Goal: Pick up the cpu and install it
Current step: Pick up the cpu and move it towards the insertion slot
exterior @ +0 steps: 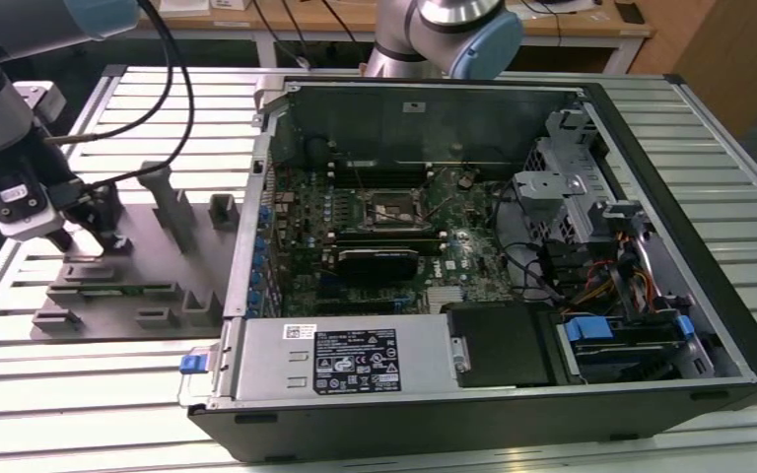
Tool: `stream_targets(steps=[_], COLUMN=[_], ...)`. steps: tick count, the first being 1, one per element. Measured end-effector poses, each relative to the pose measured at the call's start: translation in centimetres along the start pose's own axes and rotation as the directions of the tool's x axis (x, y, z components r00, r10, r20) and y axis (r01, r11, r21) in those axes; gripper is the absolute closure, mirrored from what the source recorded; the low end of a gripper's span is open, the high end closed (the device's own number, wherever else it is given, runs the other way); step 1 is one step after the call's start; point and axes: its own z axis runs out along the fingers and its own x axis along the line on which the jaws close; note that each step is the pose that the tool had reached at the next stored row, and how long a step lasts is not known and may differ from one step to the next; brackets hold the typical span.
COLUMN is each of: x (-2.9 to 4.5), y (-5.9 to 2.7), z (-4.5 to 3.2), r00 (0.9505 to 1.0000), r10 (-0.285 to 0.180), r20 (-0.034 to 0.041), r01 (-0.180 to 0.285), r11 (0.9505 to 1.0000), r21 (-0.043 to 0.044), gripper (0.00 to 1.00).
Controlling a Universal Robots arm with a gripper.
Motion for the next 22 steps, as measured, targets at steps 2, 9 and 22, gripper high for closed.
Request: stream_targets(steps=[2, 9, 22], x=[-0.01, -0.04, -0.13], y=[0.01, 0.04, 0.1], z=[-0.32, -1.62, -4.55], r00=[1.0, 1.0, 1.0], r10=[0.0, 0.0, 0.0], r20=[0.0003, 0.001, 0.0047], r01=[0.0, 0.0, 0.0], r11=[1.0, 1.0, 1.0], r21=[0.0, 0.0, -0.0001], gripper=[0.45, 0.45, 0.45])
